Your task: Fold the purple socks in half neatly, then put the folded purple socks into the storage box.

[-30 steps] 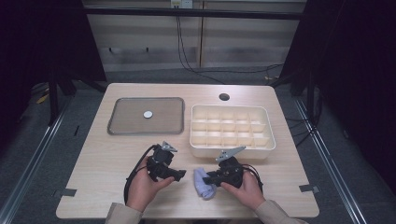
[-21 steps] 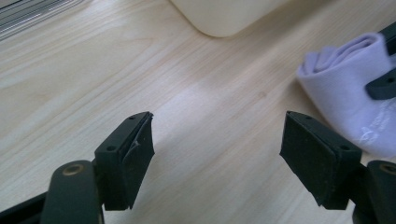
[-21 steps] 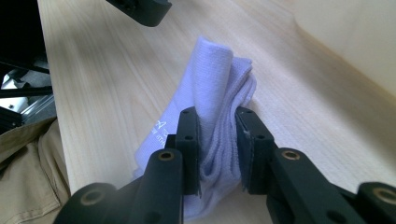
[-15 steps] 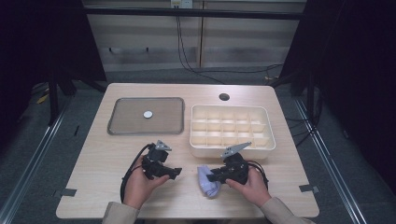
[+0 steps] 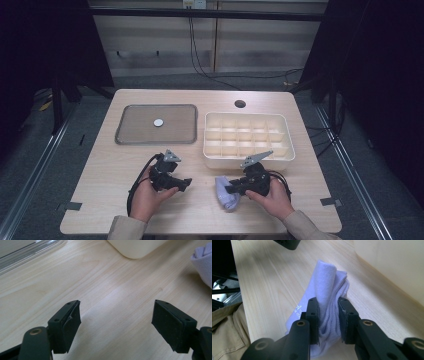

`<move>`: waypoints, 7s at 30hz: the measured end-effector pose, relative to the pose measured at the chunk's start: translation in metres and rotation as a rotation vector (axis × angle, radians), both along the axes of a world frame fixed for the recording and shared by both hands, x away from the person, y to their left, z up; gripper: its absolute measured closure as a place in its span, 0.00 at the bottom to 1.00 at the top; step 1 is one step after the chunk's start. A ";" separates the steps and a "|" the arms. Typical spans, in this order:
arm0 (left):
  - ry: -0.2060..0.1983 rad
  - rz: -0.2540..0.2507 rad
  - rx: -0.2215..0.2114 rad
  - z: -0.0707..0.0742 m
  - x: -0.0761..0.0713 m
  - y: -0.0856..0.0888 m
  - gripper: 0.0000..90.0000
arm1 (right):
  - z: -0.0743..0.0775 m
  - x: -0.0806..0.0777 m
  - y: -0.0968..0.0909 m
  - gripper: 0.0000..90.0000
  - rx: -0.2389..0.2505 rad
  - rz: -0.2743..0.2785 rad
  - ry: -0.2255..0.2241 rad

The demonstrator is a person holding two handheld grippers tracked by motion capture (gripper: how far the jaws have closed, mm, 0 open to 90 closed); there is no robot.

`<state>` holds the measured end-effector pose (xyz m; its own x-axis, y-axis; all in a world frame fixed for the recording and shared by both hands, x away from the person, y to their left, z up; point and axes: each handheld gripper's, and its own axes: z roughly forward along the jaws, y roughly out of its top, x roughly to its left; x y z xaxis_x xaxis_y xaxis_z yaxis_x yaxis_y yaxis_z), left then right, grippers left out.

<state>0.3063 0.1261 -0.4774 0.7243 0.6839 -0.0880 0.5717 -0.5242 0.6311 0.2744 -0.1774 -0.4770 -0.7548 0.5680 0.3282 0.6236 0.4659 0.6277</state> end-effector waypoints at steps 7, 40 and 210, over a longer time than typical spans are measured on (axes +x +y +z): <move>-0.045 0.000 0.021 -0.003 0.002 0.006 0.22 | 0.001 0.002 -0.005 0.81 0.002 -0.006 0.011; -0.097 -0.011 0.048 -0.019 0.008 0.021 0.19 | 0.023 0.009 -0.034 0.81 -0.055 -0.032 0.009; -0.127 -0.012 -0.035 -0.033 0.010 0.029 0.11 | 0.061 0.083 -0.144 0.80 -0.356 -0.301 0.022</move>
